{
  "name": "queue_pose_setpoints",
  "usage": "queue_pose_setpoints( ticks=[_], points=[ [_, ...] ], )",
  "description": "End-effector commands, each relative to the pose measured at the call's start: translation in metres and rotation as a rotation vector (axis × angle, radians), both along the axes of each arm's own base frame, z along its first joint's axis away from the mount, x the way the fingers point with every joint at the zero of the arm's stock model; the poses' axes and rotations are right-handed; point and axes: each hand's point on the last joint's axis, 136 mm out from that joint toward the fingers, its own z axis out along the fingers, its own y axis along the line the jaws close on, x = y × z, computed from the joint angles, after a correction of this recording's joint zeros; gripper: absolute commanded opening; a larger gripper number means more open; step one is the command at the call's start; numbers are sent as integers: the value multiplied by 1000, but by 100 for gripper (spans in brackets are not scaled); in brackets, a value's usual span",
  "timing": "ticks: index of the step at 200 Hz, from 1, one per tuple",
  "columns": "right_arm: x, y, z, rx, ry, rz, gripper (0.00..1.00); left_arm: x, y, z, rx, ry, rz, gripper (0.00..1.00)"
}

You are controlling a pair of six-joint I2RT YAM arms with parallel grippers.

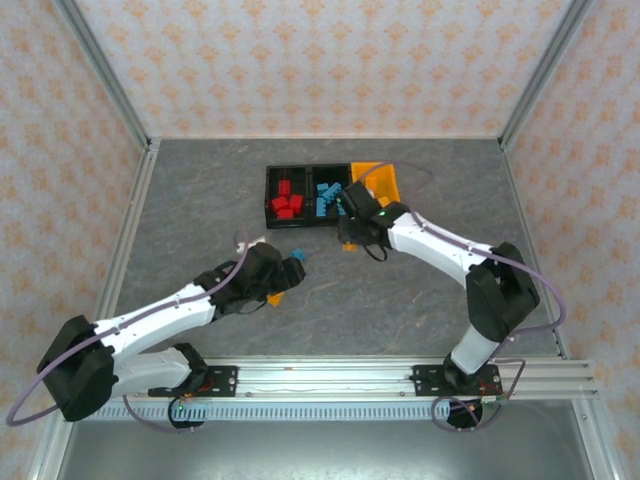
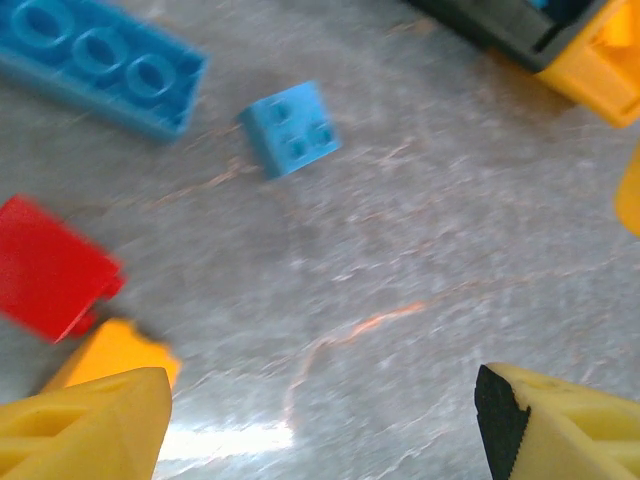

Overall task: Sort the legos into containers by color
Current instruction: Pick up the lego from the bottom-center of the table, then place the lego in the container.

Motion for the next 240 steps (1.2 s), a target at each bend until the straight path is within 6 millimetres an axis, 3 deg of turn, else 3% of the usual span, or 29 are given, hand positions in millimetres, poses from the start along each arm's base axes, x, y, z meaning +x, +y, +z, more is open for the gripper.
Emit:
queue_pose_setpoints(
  ticks=[1,43,95,148,214,240],
  points=[
    [34,-19,26,0,-88,-51,31,21,-18,22,-7,-82,-36,81],
    [85,-45,27,8,-122,-130,31,31,-32,26,14,-80,-70,81],
    [129,-55,-3,-22,-83,-172,31,30,-30,23,17,-74,-61,81],
    [135,-58,-25,-40,-57,-185,32,30,-27,19,38,-68,-55,81],
    [139,-62,-37,-64,-47,-202,35,30,-29,13,41,-57,-64,81],
    [140,-63,-34,-61,-52,-210,47,29,-28,11,49,-50,-62,81]
  ],
)
